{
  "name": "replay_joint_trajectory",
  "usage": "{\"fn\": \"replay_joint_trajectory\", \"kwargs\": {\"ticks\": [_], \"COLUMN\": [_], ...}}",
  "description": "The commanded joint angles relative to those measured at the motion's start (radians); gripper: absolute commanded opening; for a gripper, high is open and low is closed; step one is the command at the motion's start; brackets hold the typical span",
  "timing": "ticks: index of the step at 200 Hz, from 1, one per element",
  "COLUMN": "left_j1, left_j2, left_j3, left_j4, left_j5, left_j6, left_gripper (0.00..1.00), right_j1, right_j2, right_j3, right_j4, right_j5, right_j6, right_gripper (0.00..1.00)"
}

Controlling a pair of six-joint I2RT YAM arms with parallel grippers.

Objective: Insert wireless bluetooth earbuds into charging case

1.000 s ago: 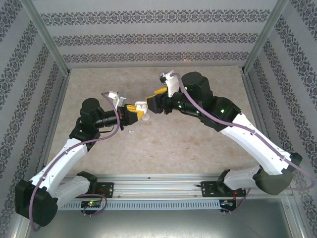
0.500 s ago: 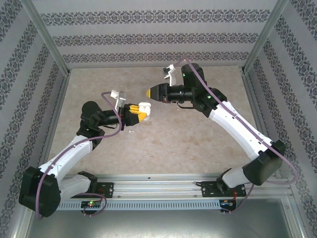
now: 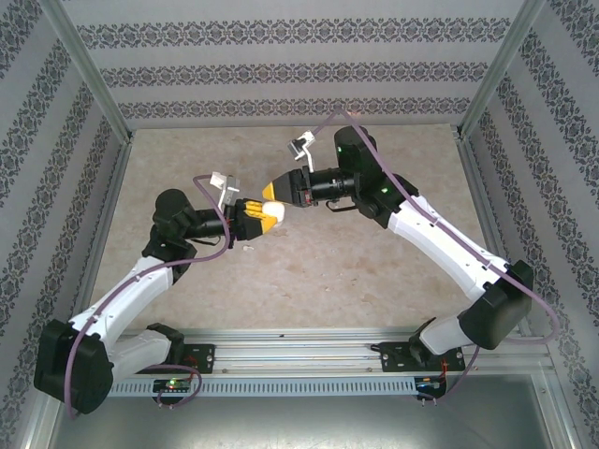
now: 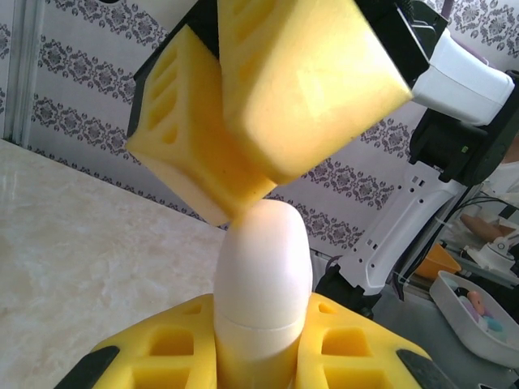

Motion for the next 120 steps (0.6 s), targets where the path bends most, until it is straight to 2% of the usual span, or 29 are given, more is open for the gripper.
{"fn": "replay_joint_trajectory", "kwargs": {"ticks": [1, 58, 120], "left_j1": [-0.005, -0.005, 0.016], "left_j2": [-0.018, -0.028, -0.005], "left_j3": [0.039, 0.068, 0.146], "left_j4": [-0.082, -0.126, -0.210], "left_j5": [-0.037, -0.061, -0.123], "left_j6": [0.061, 0.042, -0.058], "left_gripper": [0.00, 0.00, 0.00], "right_j1": [0.034, 0.034, 0.110], "right_j2": [-0.034, -0.010, -0.025], "right_j3": [-0.004, 0.036, -0.027], "right_j4": [-0.043, -0.335, -0.417], "right_j5": [-0.055, 0.125, 0.440], "right_j6": [-0.045, -0.256, -0.412], "right_gripper": [0.16, 0.13, 0.08]}}
